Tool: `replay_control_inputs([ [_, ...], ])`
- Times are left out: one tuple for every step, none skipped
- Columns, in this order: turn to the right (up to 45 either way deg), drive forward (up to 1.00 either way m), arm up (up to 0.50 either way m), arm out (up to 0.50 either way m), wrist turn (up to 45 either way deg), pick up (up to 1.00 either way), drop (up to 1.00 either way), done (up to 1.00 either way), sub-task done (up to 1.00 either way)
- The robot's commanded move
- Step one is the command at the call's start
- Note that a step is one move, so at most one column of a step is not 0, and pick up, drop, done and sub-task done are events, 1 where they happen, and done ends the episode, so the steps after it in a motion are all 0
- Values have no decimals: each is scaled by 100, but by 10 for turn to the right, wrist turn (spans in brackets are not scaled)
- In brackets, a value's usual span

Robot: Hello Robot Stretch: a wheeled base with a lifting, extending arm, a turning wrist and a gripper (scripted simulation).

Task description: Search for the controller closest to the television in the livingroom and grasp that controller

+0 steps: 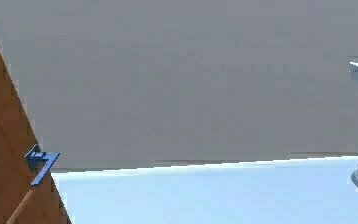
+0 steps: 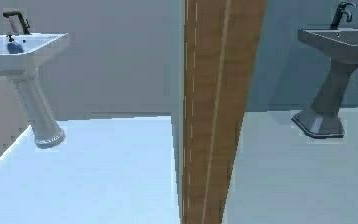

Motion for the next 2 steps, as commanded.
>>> replay_control_inputs([
  [0,30,0,0,0,0,0,0,0],
  [-150,0,0,0,0,0,0,0,0],
])
